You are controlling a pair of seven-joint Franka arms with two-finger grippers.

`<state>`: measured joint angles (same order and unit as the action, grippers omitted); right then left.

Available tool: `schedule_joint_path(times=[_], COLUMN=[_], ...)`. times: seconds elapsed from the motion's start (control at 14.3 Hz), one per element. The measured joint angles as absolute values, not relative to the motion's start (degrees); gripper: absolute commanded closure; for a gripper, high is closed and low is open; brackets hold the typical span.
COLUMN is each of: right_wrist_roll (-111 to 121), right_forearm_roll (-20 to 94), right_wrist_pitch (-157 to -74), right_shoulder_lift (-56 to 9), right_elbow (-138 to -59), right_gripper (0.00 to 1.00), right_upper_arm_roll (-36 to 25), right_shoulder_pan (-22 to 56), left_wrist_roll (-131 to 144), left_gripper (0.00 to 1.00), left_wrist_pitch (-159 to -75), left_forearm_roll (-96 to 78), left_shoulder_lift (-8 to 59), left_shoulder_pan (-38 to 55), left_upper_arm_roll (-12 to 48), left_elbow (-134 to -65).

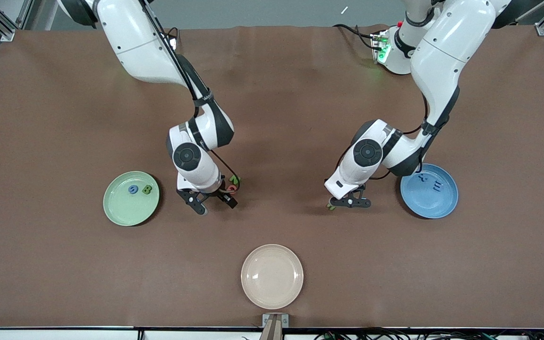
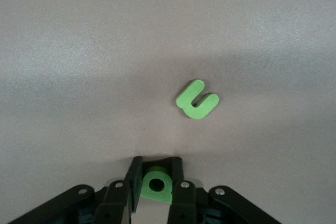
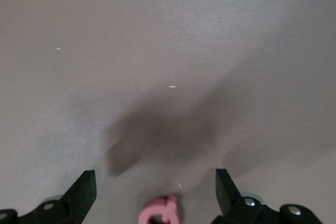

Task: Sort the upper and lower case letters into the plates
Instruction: 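Grasp the pink Q with the right gripper while the left gripper grasps p, then drop Q on the green plate while the left gripper drops p on blue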

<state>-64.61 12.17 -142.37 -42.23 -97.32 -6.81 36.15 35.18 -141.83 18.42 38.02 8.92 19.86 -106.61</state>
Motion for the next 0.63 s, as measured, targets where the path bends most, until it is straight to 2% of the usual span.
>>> schedule_joint_path(times=[0.14,0.35,0.63], right_wrist_roll=[-64.63,-65.86,-66.28], right_forearm_roll=[12.11,12.12,11.03], right_wrist_pitch=[-141.30,-138.52,-135.92], right_shoulder_lift=[-43.25,-43.25,-43.23], right_elbow=[-96.12,-95.49,-95.00], right_gripper=[0.00,0.00,0.06], right_upper_arm_roll=[-6.89,-6.92,-7.12], right_shoulder_pan=[36.76,38.00,38.58], left_wrist_roll=[35.41,35.21,29.99], left_gripper=[0.97,0.97,0.98], left_wrist_pitch=[-141.83,-139.05,-133.67], left_forearm_roll=[18.42,18.64,18.99], left_shoulder_lift=[38.02,37.30,33.14], left_shoulder_pan=[8.79,7.58,2.67], left_upper_arm_roll=[19.85,19.62,19.59], left_elbow=[-106.57,-106.32,-106.44])
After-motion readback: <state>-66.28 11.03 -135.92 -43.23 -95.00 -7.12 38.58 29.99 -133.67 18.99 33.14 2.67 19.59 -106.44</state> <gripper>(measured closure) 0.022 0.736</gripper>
